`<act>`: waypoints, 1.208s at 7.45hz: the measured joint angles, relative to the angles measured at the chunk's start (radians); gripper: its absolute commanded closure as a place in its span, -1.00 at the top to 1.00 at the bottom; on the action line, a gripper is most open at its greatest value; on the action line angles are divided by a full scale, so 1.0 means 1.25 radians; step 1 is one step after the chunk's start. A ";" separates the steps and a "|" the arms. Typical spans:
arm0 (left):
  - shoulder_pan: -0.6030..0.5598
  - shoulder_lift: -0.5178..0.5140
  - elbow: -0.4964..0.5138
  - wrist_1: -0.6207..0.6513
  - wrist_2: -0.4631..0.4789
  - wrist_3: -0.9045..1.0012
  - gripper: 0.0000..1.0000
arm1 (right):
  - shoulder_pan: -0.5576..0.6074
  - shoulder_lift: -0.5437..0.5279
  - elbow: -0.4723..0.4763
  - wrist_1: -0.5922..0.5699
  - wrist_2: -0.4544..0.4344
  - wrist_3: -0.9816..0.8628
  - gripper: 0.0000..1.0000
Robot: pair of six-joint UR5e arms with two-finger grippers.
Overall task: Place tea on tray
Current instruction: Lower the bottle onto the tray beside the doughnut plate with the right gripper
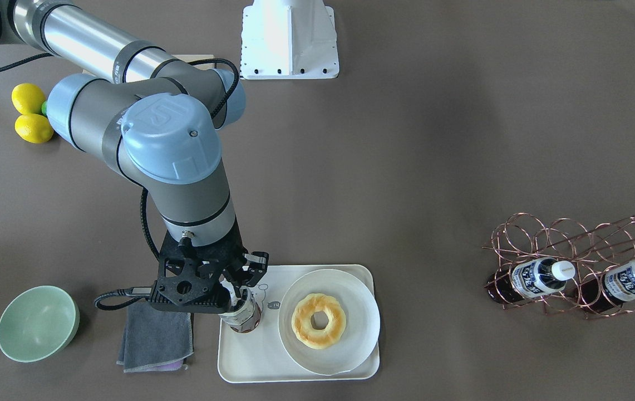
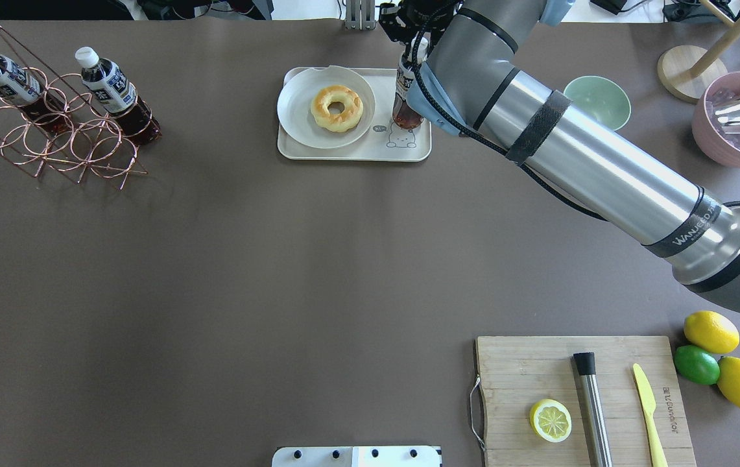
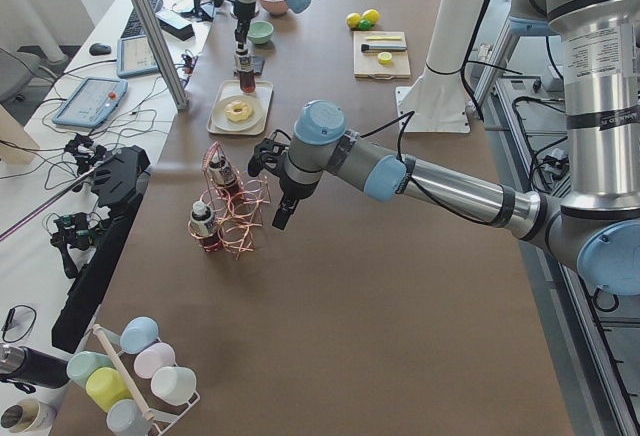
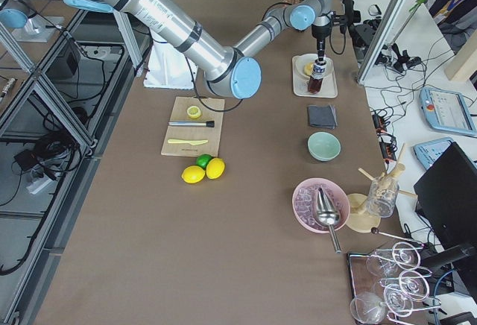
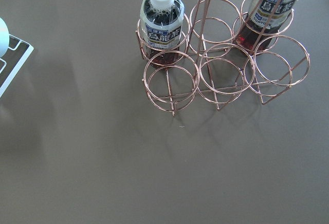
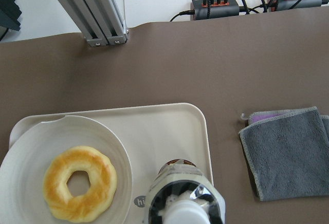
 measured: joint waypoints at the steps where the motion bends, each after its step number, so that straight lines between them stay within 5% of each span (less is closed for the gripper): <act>1: 0.000 -0.003 0.002 0.000 0.000 0.000 0.93 | 0.000 -0.001 0.000 0.000 0.000 0.000 -1.00; 5: 0.001 -0.007 0.005 0.000 0.000 0.000 0.93 | -0.003 -0.001 -0.009 0.024 0.004 0.002 -1.00; 6: 0.001 -0.007 0.005 0.000 0.000 0.000 0.93 | -0.005 -0.002 -0.012 0.029 0.004 0.004 0.45; 7: 0.001 -0.006 0.005 0.000 0.000 0.000 0.93 | -0.006 -0.002 -0.013 0.031 0.004 0.006 0.99; 9: 0.001 -0.005 0.005 0.000 0.001 0.000 0.93 | -0.006 0.001 -0.013 0.032 0.004 0.009 1.00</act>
